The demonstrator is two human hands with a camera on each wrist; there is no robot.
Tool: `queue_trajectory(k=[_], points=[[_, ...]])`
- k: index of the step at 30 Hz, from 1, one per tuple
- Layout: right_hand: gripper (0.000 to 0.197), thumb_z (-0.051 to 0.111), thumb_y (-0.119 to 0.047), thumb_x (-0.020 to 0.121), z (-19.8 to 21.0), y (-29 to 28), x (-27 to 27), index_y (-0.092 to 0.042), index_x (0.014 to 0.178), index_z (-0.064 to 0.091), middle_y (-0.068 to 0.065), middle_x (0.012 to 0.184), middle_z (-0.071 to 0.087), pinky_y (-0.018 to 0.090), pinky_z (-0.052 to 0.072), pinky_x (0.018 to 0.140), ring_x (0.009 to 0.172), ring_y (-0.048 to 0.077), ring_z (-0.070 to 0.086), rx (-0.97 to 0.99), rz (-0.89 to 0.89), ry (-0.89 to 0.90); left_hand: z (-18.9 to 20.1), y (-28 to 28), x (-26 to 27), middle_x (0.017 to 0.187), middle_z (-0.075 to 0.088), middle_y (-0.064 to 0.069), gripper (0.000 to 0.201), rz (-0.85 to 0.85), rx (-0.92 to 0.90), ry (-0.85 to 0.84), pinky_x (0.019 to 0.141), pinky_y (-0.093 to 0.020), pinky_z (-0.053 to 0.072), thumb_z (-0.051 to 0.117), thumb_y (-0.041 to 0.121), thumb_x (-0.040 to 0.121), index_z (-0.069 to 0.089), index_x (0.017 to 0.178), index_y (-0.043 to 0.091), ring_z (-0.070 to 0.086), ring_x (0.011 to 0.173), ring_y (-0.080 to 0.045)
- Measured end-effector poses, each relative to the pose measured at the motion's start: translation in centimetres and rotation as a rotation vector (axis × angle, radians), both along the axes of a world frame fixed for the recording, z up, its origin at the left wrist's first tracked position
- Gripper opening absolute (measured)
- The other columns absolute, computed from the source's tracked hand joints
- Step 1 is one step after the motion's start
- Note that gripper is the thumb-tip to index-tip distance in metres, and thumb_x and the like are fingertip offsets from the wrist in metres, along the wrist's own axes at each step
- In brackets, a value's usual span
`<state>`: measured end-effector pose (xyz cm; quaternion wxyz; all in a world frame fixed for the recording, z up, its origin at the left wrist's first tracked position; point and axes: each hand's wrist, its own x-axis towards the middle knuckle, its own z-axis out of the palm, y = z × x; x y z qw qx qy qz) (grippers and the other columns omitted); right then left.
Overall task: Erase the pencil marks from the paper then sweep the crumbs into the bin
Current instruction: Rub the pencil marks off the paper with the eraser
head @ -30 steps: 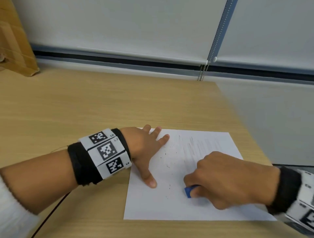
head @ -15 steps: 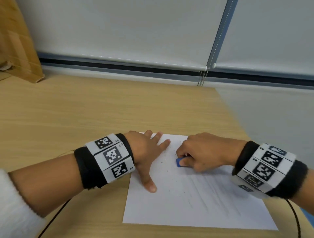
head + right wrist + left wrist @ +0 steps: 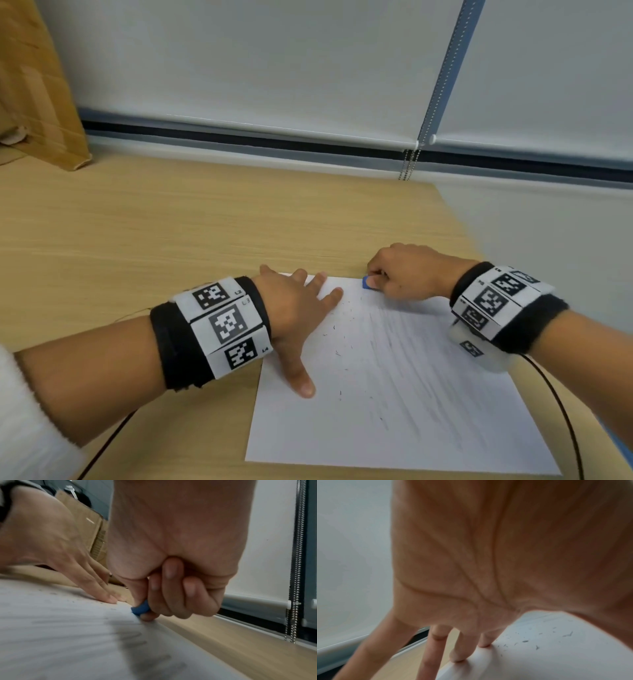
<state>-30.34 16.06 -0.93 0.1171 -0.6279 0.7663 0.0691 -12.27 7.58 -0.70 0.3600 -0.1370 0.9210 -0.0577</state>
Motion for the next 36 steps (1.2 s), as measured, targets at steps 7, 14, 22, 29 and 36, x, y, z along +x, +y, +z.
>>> queue_trajectory(k=[7, 14, 22, 29, 36], points=[[0.034, 0.047, -0.031, 0.095, -0.2, 0.7, 1.0, -0.013, 0.066, 0.048, -0.001, 0.06, 0.049, 0.032, 0.035, 0.055, 0.056, 0.018, 0.041, 0.061, 0.108, -0.023, -0.1, -0.1, 0.0, 0.158, -0.028, -0.005, 0.143, 0.011, 0.012, 0.009, 0.108, -0.073, 0.008, 0.074, 0.072, 0.06, -0.029, 0.148, 0.026, -0.009, 0.148, -0.033], [0.033, 0.047, -0.032, 0.094, -0.6, 1.4, 1.5, -0.011, 0.068, 0.049, -0.001, 0.06, 0.049, 0.03, 0.032, 0.053, 0.056, 0.019, 0.04, 0.05, 0.134, -0.014, 0.1, 0.1, 0.1, 0.158, -0.028, -0.006, 0.143, 0.014, 0.016, 0.014, 0.109, -0.072, 0.008, 0.075, 0.07, 0.061, -0.029, 0.148, 0.026, -0.01, 0.148, -0.033], [0.035, 0.049, -0.032, 0.094, -0.3, 1.2, 1.3, -0.016, 0.063, 0.045, -0.003, 0.056, 0.045, 0.028, 0.032, 0.051, 0.053, 0.017, 0.039, 0.039, 0.095, -0.021, 0.4, 0.3, 0.0, 0.158, -0.028, -0.006, 0.141, 0.016, 0.012, 0.004, 0.11, -0.071, 0.009, 0.075, 0.069, 0.063, -0.029, 0.149, 0.025, -0.008, 0.148, -0.033], [0.032, 0.048, -0.034, 0.094, -0.2, 1.3, 1.2, -0.011, 0.074, 0.055, 0.003, 0.067, 0.059, 0.03, 0.036, 0.056, 0.064, 0.024, 0.051, -0.004, 0.051, -0.02, 0.2, 0.4, -0.3, 0.159, -0.027, -0.008, 0.142, -0.018, -0.038, -0.008, 0.112, -0.066, 0.013, 0.073, 0.072, 0.062, -0.029, 0.149, 0.023, -0.002, 0.148, -0.034], [0.032, 0.05, -0.037, 0.093, -0.1, 2.2, 2.0, -0.012, 0.074, 0.055, -0.002, 0.061, 0.051, 0.031, 0.035, 0.054, 0.06, 0.021, 0.046, 0.046, 0.106, -0.029, 0.3, 0.5, -0.3, 0.159, -0.024, -0.01, 0.143, -0.03, -0.049, 0.007, 0.113, -0.059, 0.016, 0.074, 0.072, 0.061, -0.026, 0.15, 0.022, 0.004, 0.147, -0.034]])
